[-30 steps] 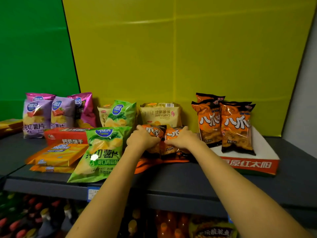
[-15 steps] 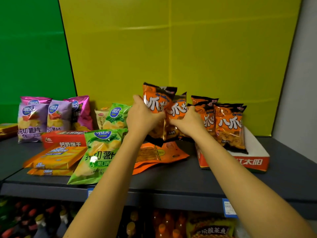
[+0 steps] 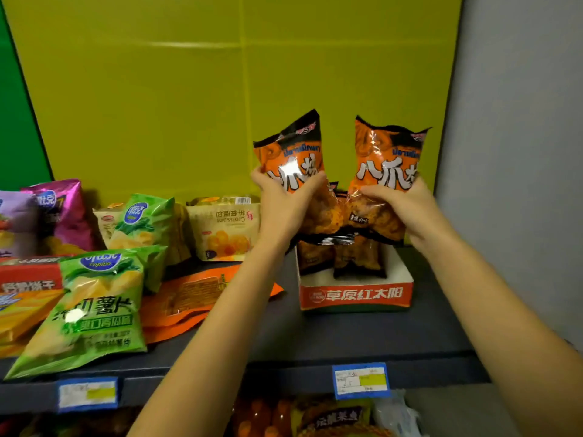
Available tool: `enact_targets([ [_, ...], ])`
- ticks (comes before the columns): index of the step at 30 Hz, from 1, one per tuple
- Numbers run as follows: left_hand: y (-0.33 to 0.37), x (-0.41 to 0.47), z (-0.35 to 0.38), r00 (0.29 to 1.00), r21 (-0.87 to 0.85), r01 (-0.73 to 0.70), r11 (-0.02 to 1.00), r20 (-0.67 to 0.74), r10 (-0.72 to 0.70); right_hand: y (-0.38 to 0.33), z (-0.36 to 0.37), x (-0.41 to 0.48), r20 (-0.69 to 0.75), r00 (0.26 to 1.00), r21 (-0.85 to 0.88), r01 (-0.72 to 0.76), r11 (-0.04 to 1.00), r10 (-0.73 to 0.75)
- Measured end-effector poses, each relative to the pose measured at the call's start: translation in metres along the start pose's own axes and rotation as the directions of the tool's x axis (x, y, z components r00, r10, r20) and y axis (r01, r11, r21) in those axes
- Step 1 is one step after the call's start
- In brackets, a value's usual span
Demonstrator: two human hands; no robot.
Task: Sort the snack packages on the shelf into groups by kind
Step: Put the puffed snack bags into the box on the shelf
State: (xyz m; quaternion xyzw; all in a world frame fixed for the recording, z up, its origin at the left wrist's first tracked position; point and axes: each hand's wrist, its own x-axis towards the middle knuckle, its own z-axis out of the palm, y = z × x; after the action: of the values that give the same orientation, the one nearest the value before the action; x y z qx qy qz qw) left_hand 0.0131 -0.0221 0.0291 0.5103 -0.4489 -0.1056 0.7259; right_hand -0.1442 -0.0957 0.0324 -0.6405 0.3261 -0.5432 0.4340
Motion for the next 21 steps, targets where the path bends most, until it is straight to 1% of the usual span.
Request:
enact_targets([
  [3, -0.021, -0.006, 0.024, 0.997, 0.017, 0.072, 0.997, 0.009, -0.072, 0.013, -0.020, 0.004, -0.007, 1.000, 0.105, -0.027, 0.994, 0.028],
  [7, -0.050, -0.010, 0.038, 0.987, 0.054, 0.161, 0.985, 0.009, -0.162, 0.029, -0.035, 0.007, -0.071, 0.996, 0.099, -0.052, 0.994, 0.059],
  [10, -0.067, -0.012, 0.041, 0.985, 0.135, 0.170, 0.976, 0.017, -0.173, 0.035, -0.044, 0.011, -0.144, 0.987, 0.186, -0.047, 0.981, 0.075],
  [11, -0.070, -0.014, 0.042, 0.985, 0.176, 0.158, 0.971, 0.033, -0.167, 0.036, -0.046, 0.013, -0.147, 0.986, 0.209, -0.051, 0.977, 0.082],
  [14, -0.077, -0.017, 0.045, 0.989, 0.299, 0.092, 0.950, 0.083, -0.122, 0.040, -0.047, 0.017, -0.043, 0.991, 0.250, -0.112, 0.962, 0.127],
  [18, -0.078, -0.016, 0.042, 0.987, 0.372, 0.073, 0.925, 0.105, -0.120, 0.050, -0.039, 0.018, 0.125, 0.977, 0.305, -0.201, 0.931, 0.170],
  [21, -0.074, -0.017, 0.038, 0.992, 0.506, 0.012, 0.863, 0.104, -0.075, 0.052, -0.035, 0.020, 0.181, 0.965, 0.356, -0.244, 0.902, 0.190],
])
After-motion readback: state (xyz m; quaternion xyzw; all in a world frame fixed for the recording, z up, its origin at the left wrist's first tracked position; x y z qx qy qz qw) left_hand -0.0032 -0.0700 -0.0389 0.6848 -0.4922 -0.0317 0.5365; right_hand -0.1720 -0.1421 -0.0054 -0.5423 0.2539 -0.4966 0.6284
